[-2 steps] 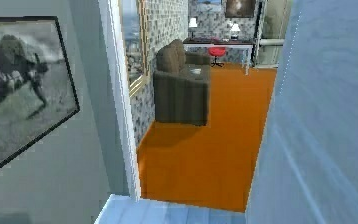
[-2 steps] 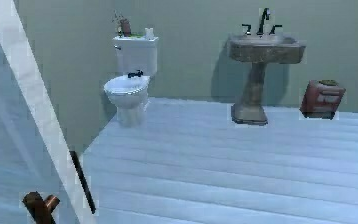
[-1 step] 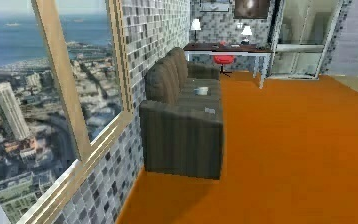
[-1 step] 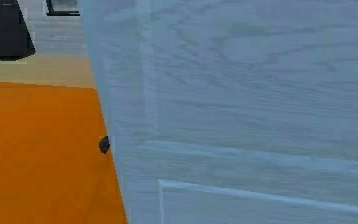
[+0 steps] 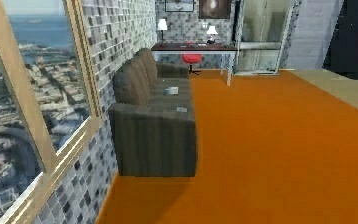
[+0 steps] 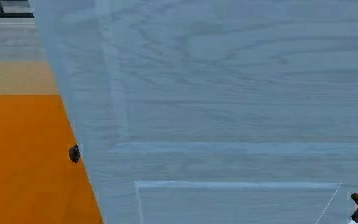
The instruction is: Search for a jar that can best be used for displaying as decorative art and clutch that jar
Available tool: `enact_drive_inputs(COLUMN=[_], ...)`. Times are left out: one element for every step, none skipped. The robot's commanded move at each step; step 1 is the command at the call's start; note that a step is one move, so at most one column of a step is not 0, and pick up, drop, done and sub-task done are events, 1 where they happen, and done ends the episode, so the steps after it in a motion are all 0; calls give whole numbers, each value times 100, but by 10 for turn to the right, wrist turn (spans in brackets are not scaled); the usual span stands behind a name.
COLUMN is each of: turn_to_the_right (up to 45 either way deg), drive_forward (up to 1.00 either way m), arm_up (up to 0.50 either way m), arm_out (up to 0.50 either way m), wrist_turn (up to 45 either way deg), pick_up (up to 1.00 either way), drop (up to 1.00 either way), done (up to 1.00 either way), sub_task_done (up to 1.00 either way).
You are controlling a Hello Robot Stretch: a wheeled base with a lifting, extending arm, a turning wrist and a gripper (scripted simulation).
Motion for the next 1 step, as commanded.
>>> enact_drive_inputs(turn_to_the_right=[30], drive_forward=[0], arm_up=[0], arm_out=[0], wrist_turn=[0], pick_up=[0], drop=[0], done=[0], sub_task_done=[0])
